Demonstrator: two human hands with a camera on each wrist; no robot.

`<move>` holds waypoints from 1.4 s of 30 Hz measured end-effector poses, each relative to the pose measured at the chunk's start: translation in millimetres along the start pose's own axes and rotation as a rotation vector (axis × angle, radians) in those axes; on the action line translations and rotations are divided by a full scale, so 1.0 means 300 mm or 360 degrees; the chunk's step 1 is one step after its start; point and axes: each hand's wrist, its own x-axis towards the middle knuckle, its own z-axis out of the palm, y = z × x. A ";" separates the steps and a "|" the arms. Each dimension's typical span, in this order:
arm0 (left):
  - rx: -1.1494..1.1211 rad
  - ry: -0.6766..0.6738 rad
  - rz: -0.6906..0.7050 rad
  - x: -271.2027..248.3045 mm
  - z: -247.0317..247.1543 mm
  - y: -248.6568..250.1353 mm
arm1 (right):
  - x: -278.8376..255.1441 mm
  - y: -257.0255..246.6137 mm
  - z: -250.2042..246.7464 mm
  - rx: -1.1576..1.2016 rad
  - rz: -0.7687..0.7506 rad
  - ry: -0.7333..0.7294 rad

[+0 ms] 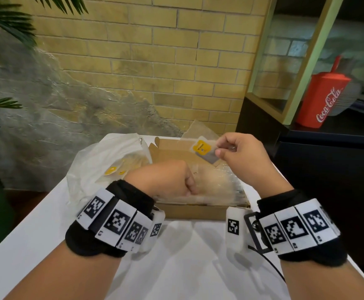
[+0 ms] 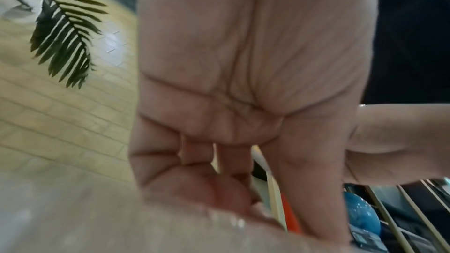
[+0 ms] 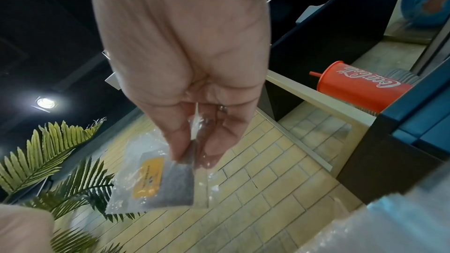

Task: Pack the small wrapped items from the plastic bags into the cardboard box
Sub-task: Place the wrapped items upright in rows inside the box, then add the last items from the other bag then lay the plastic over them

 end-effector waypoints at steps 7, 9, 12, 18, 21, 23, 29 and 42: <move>0.0050 -0.0040 -0.0007 -0.018 -0.032 0.005 | -0.008 -0.004 0.001 -0.0207 0.0082 -0.0299; 0.0009 0.0031 -0.0057 -0.036 -0.070 -0.012 | -0.014 -0.004 0.008 -0.0337 0.0129 -0.0467; -0.0033 0.0220 -0.0177 -0.072 -0.124 -0.049 | -0.012 -0.020 0.008 -0.0406 0.0160 -0.0530; -0.0103 0.0363 -0.0544 -0.096 -0.169 -0.136 | -0.019 -0.040 0.018 -0.0468 0.0239 -0.0664; 0.0006 0.0394 -0.0752 -0.092 -0.180 -0.176 | -0.034 -0.040 0.024 -0.0642 0.0148 -0.0909; 0.0079 0.0431 -0.0875 -0.090 -0.190 -0.214 | -0.045 -0.052 0.037 -0.0825 0.0046 -0.1160; 0.0171 0.0303 -0.1196 -0.095 -0.194 -0.350 | -0.064 -0.071 0.044 -0.0932 0.0077 -0.1469; 0.0161 0.0241 -0.1429 -0.129 -0.186 -0.395 | -0.060 -0.069 0.036 -0.0899 0.0151 -0.1375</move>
